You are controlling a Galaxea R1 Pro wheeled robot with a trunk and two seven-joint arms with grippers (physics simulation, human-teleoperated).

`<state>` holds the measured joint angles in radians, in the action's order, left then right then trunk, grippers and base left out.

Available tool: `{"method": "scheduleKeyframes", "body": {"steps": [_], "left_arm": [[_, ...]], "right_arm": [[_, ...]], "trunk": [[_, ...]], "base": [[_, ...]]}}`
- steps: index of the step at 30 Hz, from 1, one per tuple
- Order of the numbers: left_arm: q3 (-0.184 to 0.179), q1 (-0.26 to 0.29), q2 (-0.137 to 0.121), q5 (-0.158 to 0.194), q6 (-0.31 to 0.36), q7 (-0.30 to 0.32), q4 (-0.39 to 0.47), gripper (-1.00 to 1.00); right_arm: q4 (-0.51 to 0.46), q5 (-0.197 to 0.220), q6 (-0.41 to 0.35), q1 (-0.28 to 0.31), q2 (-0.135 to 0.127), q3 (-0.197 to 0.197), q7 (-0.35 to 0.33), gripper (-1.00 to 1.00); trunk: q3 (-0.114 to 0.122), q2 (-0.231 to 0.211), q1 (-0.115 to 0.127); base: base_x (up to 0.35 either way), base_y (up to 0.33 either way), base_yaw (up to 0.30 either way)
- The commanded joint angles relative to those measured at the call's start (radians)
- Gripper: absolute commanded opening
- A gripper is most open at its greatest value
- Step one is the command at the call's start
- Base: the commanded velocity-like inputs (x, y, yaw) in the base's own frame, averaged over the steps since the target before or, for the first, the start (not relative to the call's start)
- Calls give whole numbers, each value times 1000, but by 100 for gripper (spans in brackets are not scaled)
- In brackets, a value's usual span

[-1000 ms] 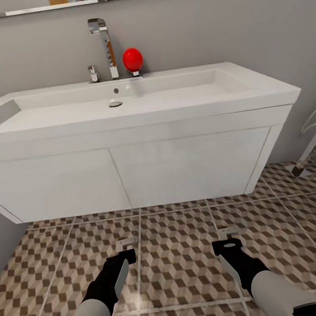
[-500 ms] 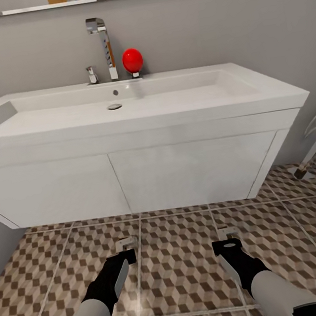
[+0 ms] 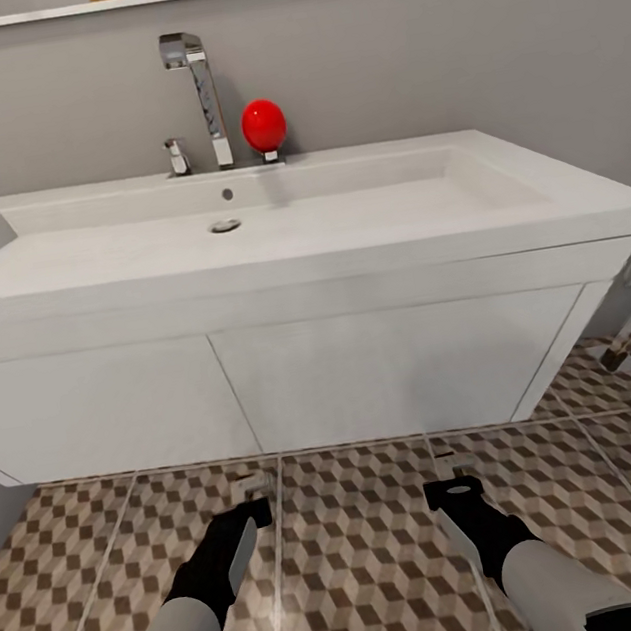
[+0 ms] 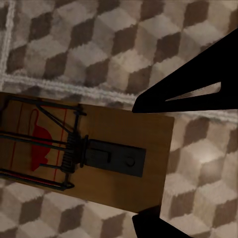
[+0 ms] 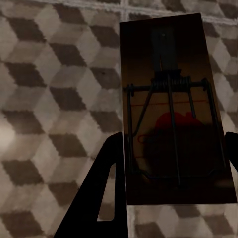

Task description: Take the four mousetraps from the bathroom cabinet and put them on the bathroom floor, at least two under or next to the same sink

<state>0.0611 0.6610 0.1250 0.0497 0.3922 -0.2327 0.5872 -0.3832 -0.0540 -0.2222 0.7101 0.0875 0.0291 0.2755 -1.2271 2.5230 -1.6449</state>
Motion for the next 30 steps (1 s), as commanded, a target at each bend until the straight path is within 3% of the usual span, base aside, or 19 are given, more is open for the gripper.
{"method": "scheduleKeyframes", "body": {"steps": [1, 17, 30], "left_arm": [[3, 0, 1, 2, 5, -2, 2, -100], [-4, 0, 3, 2, 7, -2, -4, -100], [-4, 0, 3, 2, 7, -2, -4, -100]], "right_arm": [[-2, -6, -9, 0, 0, 3, 4, -100], [-2, -1, -24, 0, -2, 2, 4, -100], [-2, -6, -26, 0, 0, 2, 3, -100]], "trunk": [[-1, 0, 0], [-1, 0, 0], [-51, 3, -6]], "base": [[133, 0, 0], [14, 0, 0], [0, 0, 0]]}}
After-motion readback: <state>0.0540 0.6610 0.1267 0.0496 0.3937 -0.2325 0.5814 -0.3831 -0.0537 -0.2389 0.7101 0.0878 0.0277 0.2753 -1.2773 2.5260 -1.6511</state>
